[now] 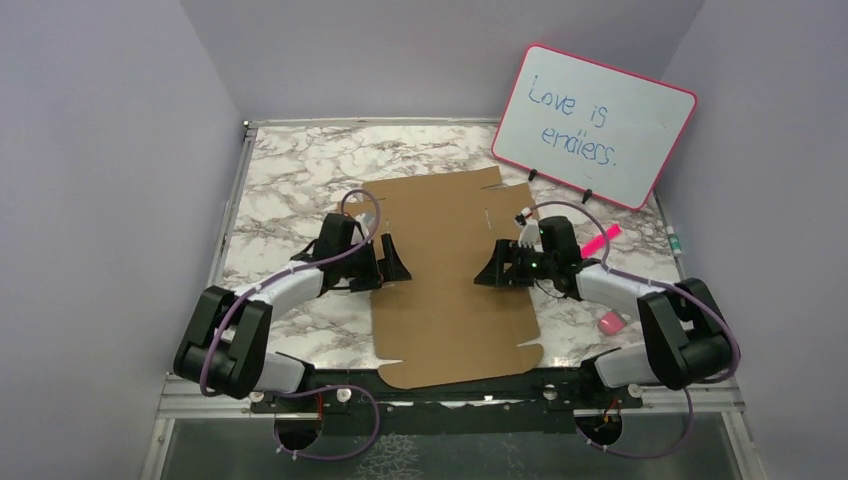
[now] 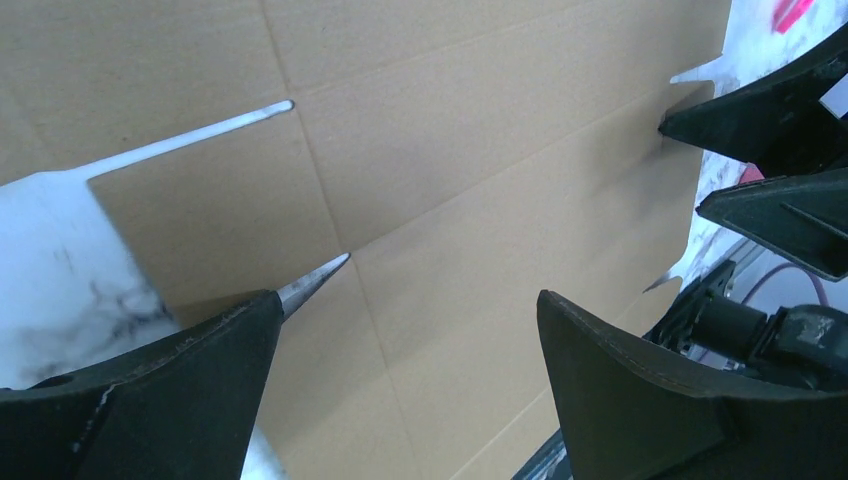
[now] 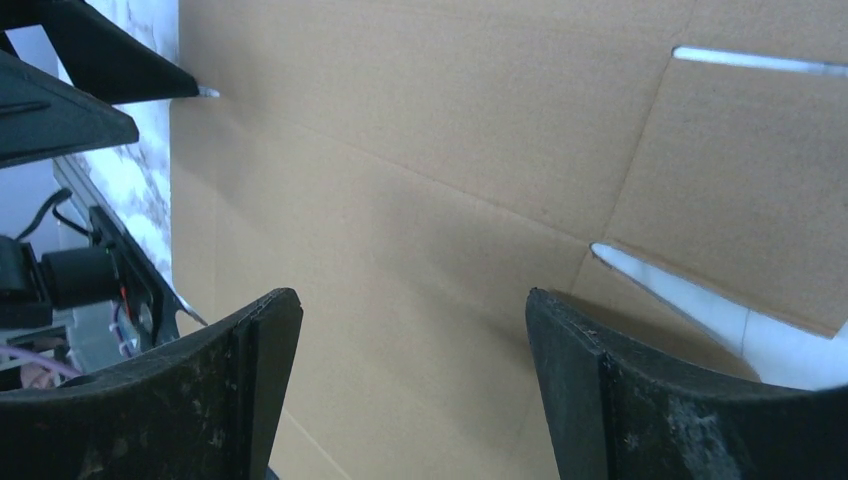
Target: Fold the paper box
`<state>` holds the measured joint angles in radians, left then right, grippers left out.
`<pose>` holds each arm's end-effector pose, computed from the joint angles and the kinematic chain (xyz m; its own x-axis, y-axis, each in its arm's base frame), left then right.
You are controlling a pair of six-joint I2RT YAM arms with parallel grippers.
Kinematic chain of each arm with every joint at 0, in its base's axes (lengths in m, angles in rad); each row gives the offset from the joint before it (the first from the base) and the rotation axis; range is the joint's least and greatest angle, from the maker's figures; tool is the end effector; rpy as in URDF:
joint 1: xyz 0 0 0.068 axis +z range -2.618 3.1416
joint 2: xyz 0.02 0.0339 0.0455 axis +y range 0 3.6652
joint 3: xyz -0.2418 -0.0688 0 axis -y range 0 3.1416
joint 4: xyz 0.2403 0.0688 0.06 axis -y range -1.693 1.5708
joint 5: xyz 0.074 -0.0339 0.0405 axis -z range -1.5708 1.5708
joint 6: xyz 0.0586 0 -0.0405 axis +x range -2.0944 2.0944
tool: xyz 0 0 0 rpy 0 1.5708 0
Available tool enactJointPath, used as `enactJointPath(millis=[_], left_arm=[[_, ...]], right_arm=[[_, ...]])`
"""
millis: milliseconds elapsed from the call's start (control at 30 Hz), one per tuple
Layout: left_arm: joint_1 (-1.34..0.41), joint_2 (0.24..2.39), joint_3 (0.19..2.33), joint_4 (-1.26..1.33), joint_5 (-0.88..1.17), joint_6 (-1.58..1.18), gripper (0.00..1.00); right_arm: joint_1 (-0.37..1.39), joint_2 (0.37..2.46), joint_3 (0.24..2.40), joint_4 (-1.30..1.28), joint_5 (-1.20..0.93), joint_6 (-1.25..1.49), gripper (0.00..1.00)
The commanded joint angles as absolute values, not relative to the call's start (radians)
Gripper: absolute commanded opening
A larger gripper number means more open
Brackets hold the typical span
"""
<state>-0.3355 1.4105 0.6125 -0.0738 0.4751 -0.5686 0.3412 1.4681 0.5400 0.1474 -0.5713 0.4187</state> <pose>0.2492 -0.1153 0.1255 -0.9164 -0.1876 -0.3537 0.0917 0.7616 -0.6415 0.2484 0.1218 0.1109 -0.8675 0.0549 -0.4943 -0.3183 0.7025 0.6365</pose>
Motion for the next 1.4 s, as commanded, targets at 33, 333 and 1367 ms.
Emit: enactJointPath(millis=[33,333,1367], left_arm=[[-0.345,1.270,0.558,-0.162,0.466,-0.589,0.99],[-0.215,1.282,0.821,-0.278,0.436,-0.455,0.99],[-0.020,2.046,1.473,-0.210,0.583,-0.455,0.92]], right_arm=[[0.349,1.273,0.495,-0.031,-0.527,0.412,0.90],[0.349,1.247,0.671,-0.047,-0.476,0.339,0.92],[0.404,1.885,0.968,0.369,-0.555,0.492,0.90]])
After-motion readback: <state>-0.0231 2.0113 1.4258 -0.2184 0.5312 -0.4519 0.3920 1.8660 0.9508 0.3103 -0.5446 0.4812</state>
